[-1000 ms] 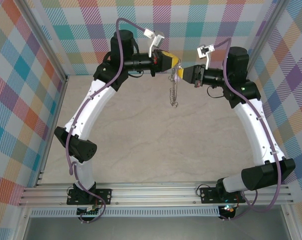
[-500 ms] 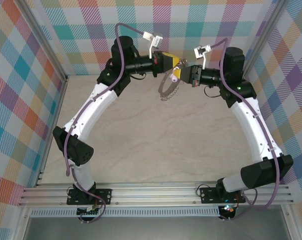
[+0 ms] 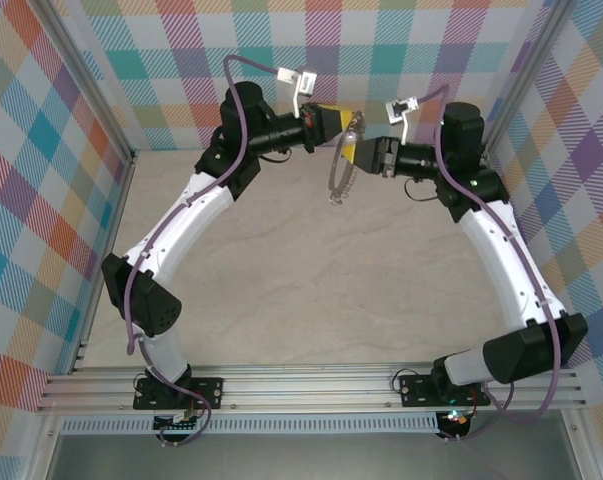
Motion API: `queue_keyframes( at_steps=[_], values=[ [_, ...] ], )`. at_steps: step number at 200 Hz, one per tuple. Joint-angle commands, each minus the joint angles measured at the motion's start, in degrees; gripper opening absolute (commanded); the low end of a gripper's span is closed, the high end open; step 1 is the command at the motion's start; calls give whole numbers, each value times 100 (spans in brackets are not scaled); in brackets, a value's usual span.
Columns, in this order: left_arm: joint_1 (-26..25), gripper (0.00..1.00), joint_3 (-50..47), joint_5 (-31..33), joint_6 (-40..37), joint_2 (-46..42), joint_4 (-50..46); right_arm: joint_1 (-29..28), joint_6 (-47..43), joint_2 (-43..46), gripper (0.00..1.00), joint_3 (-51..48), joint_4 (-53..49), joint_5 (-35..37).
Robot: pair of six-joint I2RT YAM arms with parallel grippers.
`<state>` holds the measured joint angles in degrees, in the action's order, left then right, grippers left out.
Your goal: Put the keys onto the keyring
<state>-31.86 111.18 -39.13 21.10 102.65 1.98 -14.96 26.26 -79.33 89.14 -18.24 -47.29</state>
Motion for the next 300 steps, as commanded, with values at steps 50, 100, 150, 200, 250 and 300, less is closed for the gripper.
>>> queue_keyframes(
  at_steps=[50, 100, 150, 200, 250, 300],
  values=[
    [-5, 0, -685, 624, 474, -589, 1258, 459, 503, 979, 52, -543, 487, 654],
    [-5, 0, -1055, 521, 1039, -632, 2163, 458, 1502, 291, 48, -121, 1851, 413],
    [-3, 0, -1179, 490, 1369, -624, 2614, 434, 1988, -172, 45, 164, 2636, 194],
    [-5, 0, -1160, 503, 1572, -551, 2788, 311, 2146, -414, 42, 385, 2871, 118],
    [-5, 0, -1129, 495, 1623, -508, 2808, 198, 2173, -587, 41, 555, 2915, 86],
    [-13, 0, -1125, 492, 1617, -501, 2798, 90, 2221, -741, 36, 690, 2964, 28]
  ],
)
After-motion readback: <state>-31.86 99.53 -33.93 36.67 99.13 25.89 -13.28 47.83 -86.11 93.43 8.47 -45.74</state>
